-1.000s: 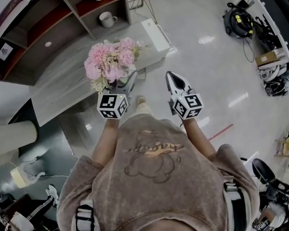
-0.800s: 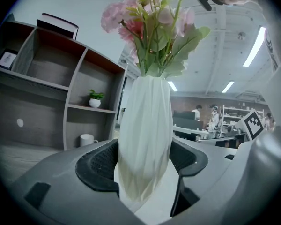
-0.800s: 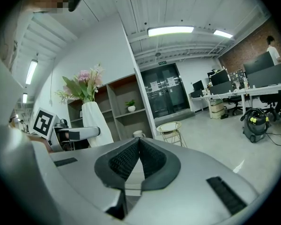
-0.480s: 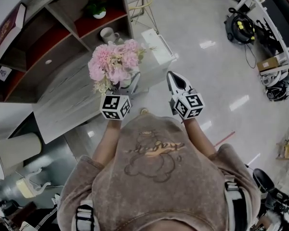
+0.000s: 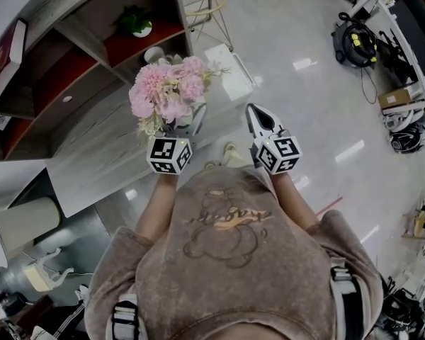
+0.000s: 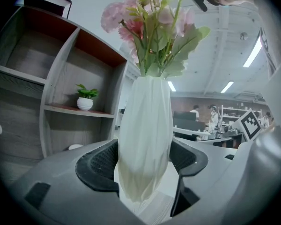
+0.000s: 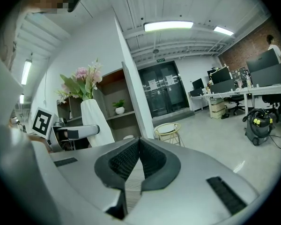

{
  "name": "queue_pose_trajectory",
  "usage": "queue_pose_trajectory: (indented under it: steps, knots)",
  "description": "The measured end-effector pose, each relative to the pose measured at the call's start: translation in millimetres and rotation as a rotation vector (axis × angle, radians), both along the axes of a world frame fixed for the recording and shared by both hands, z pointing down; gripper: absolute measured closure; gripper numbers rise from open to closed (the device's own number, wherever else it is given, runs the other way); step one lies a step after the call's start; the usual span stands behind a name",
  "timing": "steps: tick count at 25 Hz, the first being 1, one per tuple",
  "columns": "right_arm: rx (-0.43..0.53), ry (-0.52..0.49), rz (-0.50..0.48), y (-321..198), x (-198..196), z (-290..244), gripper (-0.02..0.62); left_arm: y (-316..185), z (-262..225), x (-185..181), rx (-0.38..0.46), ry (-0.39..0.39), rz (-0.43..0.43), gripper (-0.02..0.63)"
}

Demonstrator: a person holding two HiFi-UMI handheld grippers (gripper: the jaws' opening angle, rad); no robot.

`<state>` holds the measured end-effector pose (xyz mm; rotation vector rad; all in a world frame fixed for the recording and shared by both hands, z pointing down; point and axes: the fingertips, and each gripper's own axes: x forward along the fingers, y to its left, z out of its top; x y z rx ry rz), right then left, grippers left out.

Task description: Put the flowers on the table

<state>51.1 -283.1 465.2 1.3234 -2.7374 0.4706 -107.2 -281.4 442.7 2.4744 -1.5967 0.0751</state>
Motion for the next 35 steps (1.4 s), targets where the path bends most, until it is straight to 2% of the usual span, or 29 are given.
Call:
queue_pose_trajectory:
  steps: [7,12,22,35]
  knots:
    - [0.008,0.013,-0.038,-33.7,1.6,-2.9,0.595,-31.9,17.6,-7.5,0.005,-0.029,-0.051,0.252]
    - [0.007,0.029,-0.050,-46.0,8.6,-1.4,0.595,-46.7,38.4,-9.0,-0.003,-0.018,-0.074,0.252]
    - [-0.020,0.076,-0.061,-68.2,19.8,16.3,0.595,-84.8,82.7,-13.0,-0.018,-0.053,-0.088,0.252]
    - [-0.045,0.104,-0.054,-83.9,23.8,25.2,0.595,-110.5,122.9,-14.1,-0.069,-0.084,-0.097,0.252]
